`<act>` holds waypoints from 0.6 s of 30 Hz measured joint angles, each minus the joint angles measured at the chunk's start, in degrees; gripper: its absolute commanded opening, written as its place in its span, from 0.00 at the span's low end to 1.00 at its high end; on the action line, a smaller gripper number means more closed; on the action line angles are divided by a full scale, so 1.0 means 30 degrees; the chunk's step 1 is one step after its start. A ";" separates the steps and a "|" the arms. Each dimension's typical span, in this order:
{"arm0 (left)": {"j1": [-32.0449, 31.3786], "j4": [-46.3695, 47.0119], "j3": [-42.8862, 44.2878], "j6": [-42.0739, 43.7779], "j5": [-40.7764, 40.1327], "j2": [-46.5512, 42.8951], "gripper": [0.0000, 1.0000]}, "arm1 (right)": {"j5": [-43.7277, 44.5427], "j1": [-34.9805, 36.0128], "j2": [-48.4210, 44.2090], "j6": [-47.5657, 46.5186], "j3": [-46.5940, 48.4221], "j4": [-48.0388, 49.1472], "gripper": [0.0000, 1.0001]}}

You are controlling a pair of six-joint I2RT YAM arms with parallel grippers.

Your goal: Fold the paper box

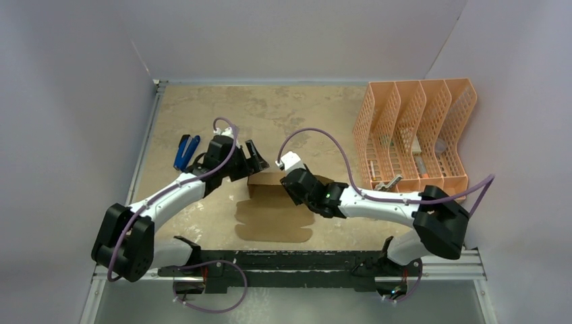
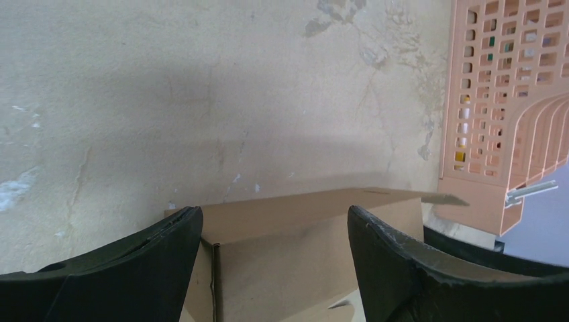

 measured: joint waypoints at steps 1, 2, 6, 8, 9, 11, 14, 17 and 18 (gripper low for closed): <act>0.0044 0.0000 -0.0073 -0.0036 -0.0197 -0.0117 0.79 | -0.0255 -0.0357 0.0189 -0.0306 -0.0109 0.0772 0.49; 0.0051 -0.0044 -0.0146 -0.0087 -0.0401 -0.0262 0.79 | -0.0459 -0.0714 0.0415 -0.0619 -0.0131 0.1494 0.49; 0.0051 -0.0612 -0.0415 -0.0175 -0.1588 -0.1275 0.79 | -0.1413 -0.1712 0.1406 -0.1654 -0.0124 0.3912 0.51; 0.0058 -0.0896 -0.0430 -0.0175 -0.2193 -0.1785 0.79 | -0.1865 -0.1865 0.1814 -0.2011 -0.0087 0.4626 0.53; 0.0058 -0.1020 -0.0430 -0.0168 -0.2499 -0.1996 0.79 | -0.2069 -0.1887 0.1923 -0.2186 -0.0080 0.4889 0.54; 0.0066 -0.1209 -0.0423 -0.0160 -0.3060 -0.2266 0.80 | -0.2543 -0.1887 0.1923 -0.2361 -0.0080 0.5107 0.58; 0.0066 -0.1719 -0.0415 -0.0146 -0.3847 -0.2499 0.81 | -0.3031 -0.1953 0.1523 -0.2419 -0.0087 0.5115 0.64; 0.0066 -0.2353 -0.0408 -0.0124 -0.4481 -0.2601 0.81 | -0.3483 -0.2178 0.0517 -0.2404 -0.0117 0.4991 0.69; 0.0066 -0.2535 -0.0408 -0.0117 -0.4670 -0.2630 0.81 | -0.3643 -0.2288 0.0036 -0.2404 -0.0160 0.4954 0.71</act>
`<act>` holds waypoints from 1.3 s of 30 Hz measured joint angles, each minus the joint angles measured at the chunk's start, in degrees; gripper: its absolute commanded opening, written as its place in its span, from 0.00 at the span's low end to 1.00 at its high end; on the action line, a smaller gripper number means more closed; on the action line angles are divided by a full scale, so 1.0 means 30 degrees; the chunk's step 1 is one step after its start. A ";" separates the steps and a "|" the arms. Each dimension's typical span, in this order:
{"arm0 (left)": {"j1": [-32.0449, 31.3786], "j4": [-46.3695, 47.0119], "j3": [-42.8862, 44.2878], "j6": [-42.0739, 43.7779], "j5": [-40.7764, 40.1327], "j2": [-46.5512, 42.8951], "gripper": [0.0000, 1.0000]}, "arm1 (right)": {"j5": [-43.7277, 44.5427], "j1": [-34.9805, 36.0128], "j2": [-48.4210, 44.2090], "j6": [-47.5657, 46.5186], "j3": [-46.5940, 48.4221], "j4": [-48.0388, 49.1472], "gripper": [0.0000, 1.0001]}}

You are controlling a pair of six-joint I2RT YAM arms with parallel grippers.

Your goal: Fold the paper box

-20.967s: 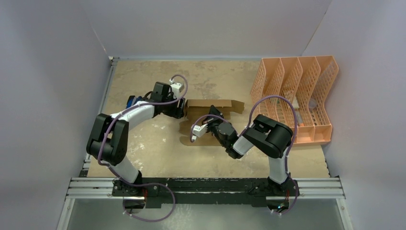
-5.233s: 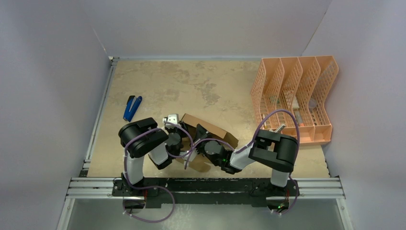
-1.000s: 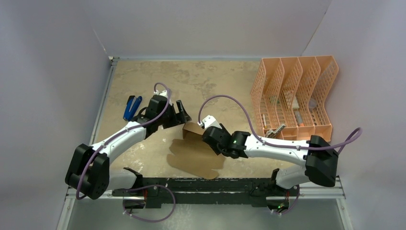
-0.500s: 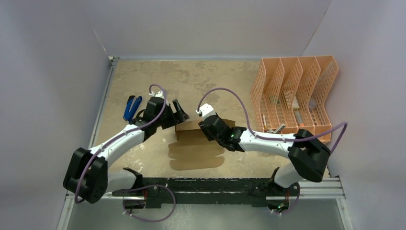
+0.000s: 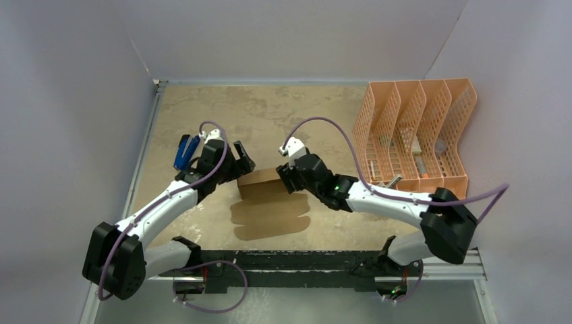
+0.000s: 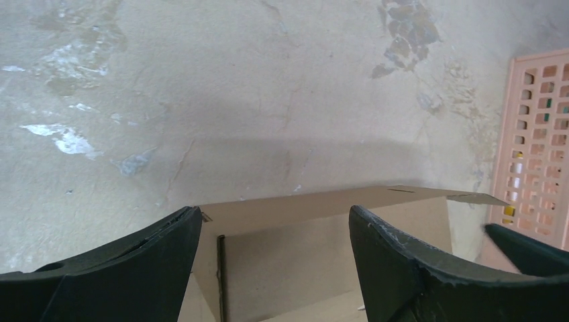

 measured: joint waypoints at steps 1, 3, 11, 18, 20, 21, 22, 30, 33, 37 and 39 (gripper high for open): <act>0.0000 -0.0153 0.0000 0.0007 -0.0168 -0.0007 0.81 | -0.0168 -0.0146 -0.0517 0.0007 -0.0080 -0.0007 0.72; 0.0029 -0.0517 0.0000 0.0007 -0.0546 -0.0051 0.82 | -0.0284 -0.0372 -0.1435 0.0015 -0.0321 -0.0066 0.73; 0.0189 -0.1909 0.0168 0.0357 -0.1523 -0.0466 0.83 | -0.1297 -0.1989 -0.3934 0.1311 -0.2565 -0.0364 0.67; 0.0226 -0.1974 0.0372 0.0466 -0.1231 -0.0233 0.83 | -0.2302 -0.3927 -0.3876 0.3993 -0.4422 0.0255 0.63; 0.0226 -0.1974 0.0444 0.0474 -0.1086 -0.0029 0.83 | -0.2703 -0.4204 -0.3577 0.4809 -0.4816 0.0969 0.62; 0.0226 -0.1974 0.0481 0.0481 -0.1013 0.0080 0.83 | -0.2776 -0.4306 -0.3483 0.5056 -0.4954 0.1246 0.62; 0.0226 -0.1982 0.0517 0.0488 -0.0947 0.0175 0.83 | -0.2914 -0.4437 -0.3424 0.5297 -0.5085 0.1508 0.63; 0.0226 -0.2098 0.0714 0.0838 -0.0801 0.0517 0.83 | -0.3279 -0.5107 -0.5049 0.4379 -0.5180 0.1290 0.68; 0.0226 -0.2237 0.0787 0.1049 -0.0707 0.0765 0.83 | -0.3636 -0.5566 -0.5537 0.3570 -0.5005 0.1107 0.66; 0.0226 -0.2565 0.0787 0.1253 -0.0590 0.0831 0.83 | -0.4903 -0.6229 -0.4430 0.3424 -0.4524 0.0976 0.64; 0.0226 -0.2565 0.0823 0.1319 -0.0561 0.0867 0.83 | -0.5559 -0.6309 -0.3861 0.3730 -0.4568 0.1093 0.63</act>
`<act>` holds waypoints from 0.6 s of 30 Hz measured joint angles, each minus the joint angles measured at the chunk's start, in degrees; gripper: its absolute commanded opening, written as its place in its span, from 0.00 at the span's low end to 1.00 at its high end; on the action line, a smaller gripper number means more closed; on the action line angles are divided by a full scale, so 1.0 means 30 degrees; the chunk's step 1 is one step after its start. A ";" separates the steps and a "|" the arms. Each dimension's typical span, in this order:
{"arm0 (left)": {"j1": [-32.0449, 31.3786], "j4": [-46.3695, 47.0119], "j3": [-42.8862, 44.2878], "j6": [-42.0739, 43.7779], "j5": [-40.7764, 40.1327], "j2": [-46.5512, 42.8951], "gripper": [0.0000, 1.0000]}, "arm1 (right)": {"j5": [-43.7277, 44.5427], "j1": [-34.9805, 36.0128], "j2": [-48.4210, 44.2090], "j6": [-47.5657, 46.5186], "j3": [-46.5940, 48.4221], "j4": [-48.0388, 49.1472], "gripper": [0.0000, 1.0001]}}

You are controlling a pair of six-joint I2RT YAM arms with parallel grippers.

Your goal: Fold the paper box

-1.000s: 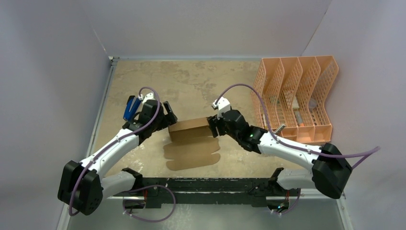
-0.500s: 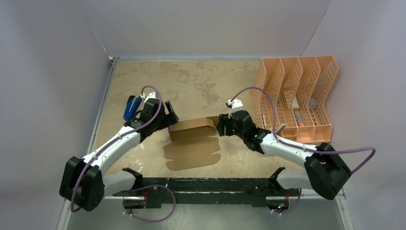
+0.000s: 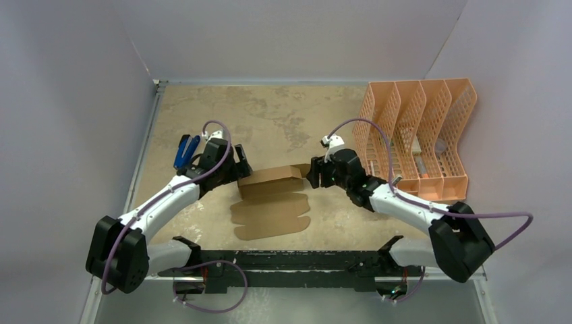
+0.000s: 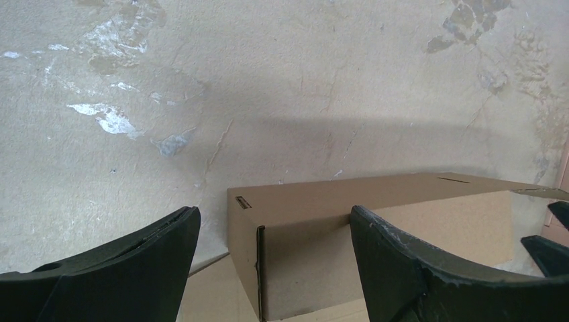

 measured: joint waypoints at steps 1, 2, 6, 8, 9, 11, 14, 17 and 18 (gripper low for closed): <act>0.0000 0.0007 0.0022 -0.0007 0.0051 0.0036 0.83 | -0.0211 0.0000 0.0189 0.0233 -0.0058 0.0248 0.63; 0.0000 0.0015 0.0044 -0.0007 0.0102 0.0080 0.83 | -0.0415 0.0000 0.0386 0.0576 -0.0182 0.0627 0.62; 0.0007 0.0102 0.0051 -0.0044 0.0342 0.0197 0.83 | -0.1064 0.0000 0.1035 0.2295 -0.0969 0.2492 0.58; 0.0015 0.0175 0.0051 -0.0087 0.0466 0.0277 0.83 | -0.1180 0.0007 0.1770 0.3089 -0.1246 0.3534 0.56; 0.0029 0.0219 0.0051 -0.0175 0.0546 0.0335 0.83 | -0.1202 0.0007 0.2280 0.3519 -0.1355 0.4029 0.56; 0.0051 0.0372 0.0051 -0.0284 0.0648 0.0459 0.82 | -0.1209 0.0007 0.3286 0.4240 -0.1537 0.4903 0.56; 0.0087 0.0459 0.0051 -0.0364 0.0772 0.0510 0.82 | -0.1224 0.0007 0.4233 0.4911 -0.1800 0.5799 0.56; 0.0087 0.0466 0.0051 -0.0386 0.0801 0.0510 0.82 | -0.1217 0.0007 0.4809 0.5340 -0.1851 0.6404 0.56; 0.0087 0.0466 0.0051 -0.0393 0.0816 0.0510 0.82 | -0.1224 0.0007 0.4932 0.5472 -0.1865 0.6623 0.55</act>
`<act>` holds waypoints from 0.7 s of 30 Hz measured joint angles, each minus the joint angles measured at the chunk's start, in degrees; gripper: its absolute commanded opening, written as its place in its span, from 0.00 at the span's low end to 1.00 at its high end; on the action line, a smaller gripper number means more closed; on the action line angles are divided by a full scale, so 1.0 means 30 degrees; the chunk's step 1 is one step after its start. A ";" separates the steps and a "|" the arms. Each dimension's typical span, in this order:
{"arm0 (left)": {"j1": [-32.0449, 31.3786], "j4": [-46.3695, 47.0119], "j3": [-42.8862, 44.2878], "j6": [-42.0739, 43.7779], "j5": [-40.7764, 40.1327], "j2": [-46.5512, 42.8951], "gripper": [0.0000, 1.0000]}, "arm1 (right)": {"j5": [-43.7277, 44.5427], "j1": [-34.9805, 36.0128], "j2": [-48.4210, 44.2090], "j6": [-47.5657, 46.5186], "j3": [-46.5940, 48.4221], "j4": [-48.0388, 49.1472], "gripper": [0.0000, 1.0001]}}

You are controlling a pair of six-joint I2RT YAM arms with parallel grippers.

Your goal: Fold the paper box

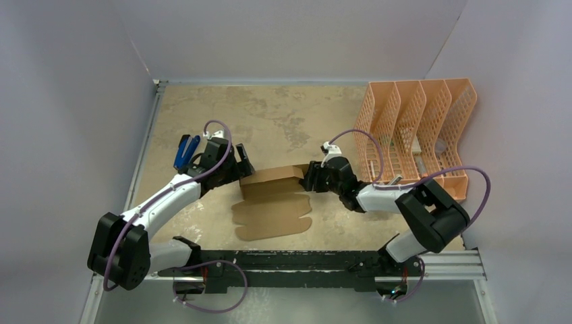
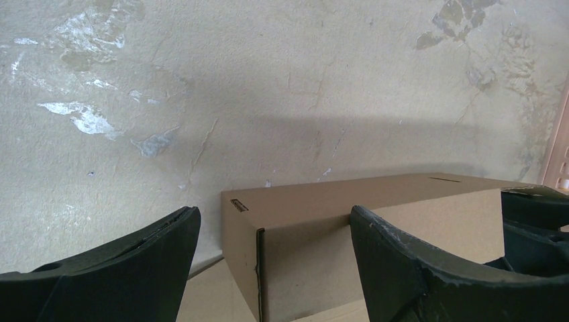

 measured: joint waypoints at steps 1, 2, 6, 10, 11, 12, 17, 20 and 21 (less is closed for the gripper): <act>0.0000 0.0000 0.0000 -0.0051 0.0007 0.0000 0.82 | -0.0007 0.0000 0.0124 0.0124 -0.0029 0.0226 0.55; 0.0000 0.0000 0.0000 -0.0124 0.0022 0.0000 0.82 | -0.0073 0.0000 0.0255 0.0240 -0.0051 0.0459 0.55; 0.0000 0.0095 -0.0015 -0.0248 0.0131 0.0000 0.82 | -0.0561 0.0066 0.0991 0.0554 -0.0066 0.1158 0.53; 0.0000 0.0342 -0.0102 -0.0488 0.0291 0.0000 0.82 | -0.0925 0.0306 0.1421 0.0699 -0.0066 0.1858 0.50; 0.0000 0.0372 -0.0102 -0.0517 0.0313 0.0015 0.82 | -0.0940 0.0408 0.1464 0.0699 -0.0066 0.1938 0.48; 0.0000 0.0452 -0.0102 -0.0583 0.0335 0.0029 0.82 | -0.0976 0.0495 0.1472 0.0685 -0.0066 0.1938 0.47; 0.0000 0.0678 -0.0109 -0.0670 0.0474 0.0029 0.82 | -0.1268 0.1064 0.1472 0.0423 -0.0066 0.1989 0.39; 0.0000 0.0699 -0.0138 -0.0685 0.0510 0.0029 0.82 | -0.1428 0.1326 0.1472 0.0095 -0.0051 0.2222 0.35; 0.0029 0.0729 -0.0182 -0.0685 0.0510 0.0029 0.82 | -0.1435 0.1362 0.1472 -0.0029 -0.0051 0.2324 0.35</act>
